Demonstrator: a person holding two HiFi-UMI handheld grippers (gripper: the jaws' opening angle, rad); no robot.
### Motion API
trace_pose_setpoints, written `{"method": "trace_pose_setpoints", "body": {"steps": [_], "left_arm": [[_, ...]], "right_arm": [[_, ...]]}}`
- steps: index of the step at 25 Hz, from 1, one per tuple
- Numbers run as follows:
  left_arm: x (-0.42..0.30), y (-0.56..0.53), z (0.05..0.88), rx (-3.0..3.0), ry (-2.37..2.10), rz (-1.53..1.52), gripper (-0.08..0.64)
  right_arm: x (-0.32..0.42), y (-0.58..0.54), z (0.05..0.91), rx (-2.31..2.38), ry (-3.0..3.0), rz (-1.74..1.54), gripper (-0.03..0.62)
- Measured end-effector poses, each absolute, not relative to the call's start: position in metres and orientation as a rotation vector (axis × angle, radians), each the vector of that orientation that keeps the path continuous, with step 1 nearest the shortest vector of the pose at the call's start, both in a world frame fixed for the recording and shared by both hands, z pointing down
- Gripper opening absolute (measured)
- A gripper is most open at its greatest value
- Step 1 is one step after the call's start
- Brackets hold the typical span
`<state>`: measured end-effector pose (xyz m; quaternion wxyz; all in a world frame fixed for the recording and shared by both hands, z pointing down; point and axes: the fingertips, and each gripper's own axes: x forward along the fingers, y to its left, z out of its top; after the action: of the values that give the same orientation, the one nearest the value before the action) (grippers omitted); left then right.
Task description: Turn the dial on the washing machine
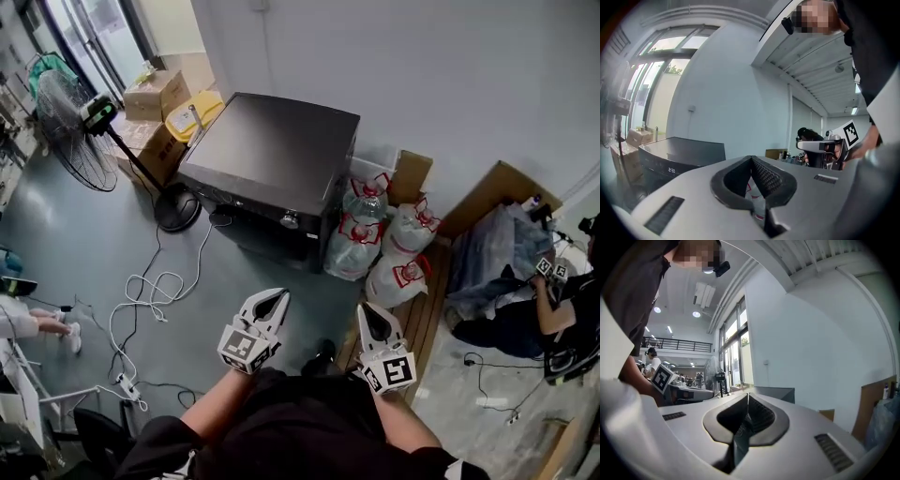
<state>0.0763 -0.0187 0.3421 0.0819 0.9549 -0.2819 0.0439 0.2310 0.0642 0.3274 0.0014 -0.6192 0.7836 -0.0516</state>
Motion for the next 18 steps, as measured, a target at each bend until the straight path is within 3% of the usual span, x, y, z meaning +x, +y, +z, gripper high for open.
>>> {"method": "trace_pose_setpoints", "body": {"steps": [6, 13, 18], "left_arm": [[0.090, -0.071, 0.356, 2.797, -1.030, 0.171, 0.020], [0.098, -0.147, 0.421, 2.782, -1.140, 0.267, 0.162], [0.107, -0.197, 0.476, 2.709, -1.180, 0.331, 0.209]], "right_arm": [[0.245, 0.008, 0.348, -1.824, 2.571, -0.172, 0.023], [0.240, -0.066, 0.371, -1.773, 2.616, -0.175, 0.023], [0.239, -0.113, 0.411, -1.824, 2.623, -0.183, 0.023]]}}
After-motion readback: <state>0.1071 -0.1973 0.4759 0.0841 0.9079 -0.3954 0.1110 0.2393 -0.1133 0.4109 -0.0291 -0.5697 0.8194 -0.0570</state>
